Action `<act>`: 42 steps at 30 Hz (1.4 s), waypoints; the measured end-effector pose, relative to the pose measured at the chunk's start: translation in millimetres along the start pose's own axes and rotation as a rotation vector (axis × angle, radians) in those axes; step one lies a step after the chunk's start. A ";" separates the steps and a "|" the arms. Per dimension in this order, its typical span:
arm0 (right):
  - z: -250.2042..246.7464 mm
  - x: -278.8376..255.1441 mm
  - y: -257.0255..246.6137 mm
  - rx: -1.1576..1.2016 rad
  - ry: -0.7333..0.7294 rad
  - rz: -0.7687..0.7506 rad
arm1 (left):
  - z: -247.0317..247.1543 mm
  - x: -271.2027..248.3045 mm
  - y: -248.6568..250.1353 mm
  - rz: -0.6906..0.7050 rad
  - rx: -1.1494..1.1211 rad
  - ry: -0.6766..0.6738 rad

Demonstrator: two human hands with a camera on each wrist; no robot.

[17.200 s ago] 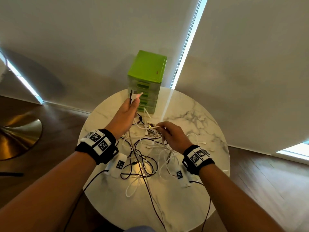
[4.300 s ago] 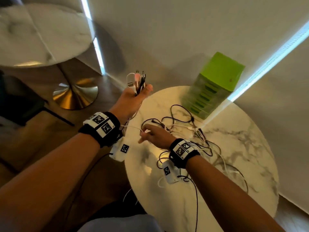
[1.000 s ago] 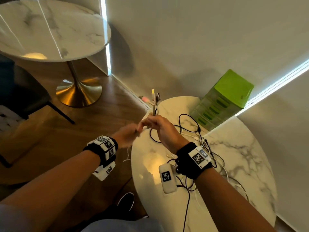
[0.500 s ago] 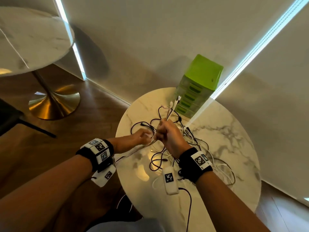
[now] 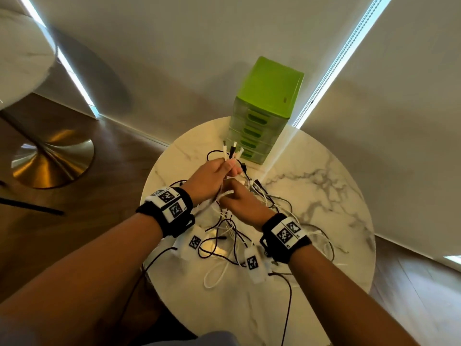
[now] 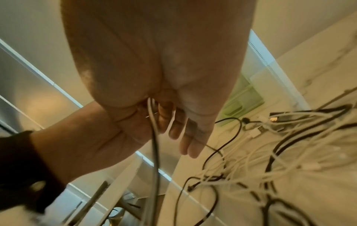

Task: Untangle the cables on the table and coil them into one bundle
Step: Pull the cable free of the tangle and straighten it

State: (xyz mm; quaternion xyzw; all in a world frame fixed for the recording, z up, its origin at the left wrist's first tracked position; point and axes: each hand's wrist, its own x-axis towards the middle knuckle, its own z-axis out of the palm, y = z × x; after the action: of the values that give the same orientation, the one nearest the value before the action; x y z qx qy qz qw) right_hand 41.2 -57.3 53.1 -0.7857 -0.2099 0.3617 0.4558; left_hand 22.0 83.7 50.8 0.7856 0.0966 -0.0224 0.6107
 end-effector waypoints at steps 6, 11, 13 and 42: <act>-64.6 80.0 91.9 -0.103 0.259 0.220 | 3.9 32.1 -23.8 -0.153 -0.226 0.141; -72.8 112.0 108.9 -0.256 0.257 0.312 | 9.9 36.4 -40.7 -0.196 -0.225 0.122; -69.7 119.1 110.1 -0.297 0.260 0.340 | 13.0 36.2 -44.6 -0.216 -0.253 0.094; -27.2 -11.5 39.0 -0.012 0.545 -0.263 | 70.1 19.5 -17.0 -0.215 -0.579 -0.010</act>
State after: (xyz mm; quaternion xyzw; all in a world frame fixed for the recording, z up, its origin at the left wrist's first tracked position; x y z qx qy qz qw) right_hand 54.4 -99.6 32.4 -0.8225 -0.1819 0.0744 0.5337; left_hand 43.8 22.5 13.8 0.5639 0.1785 -0.0622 0.8039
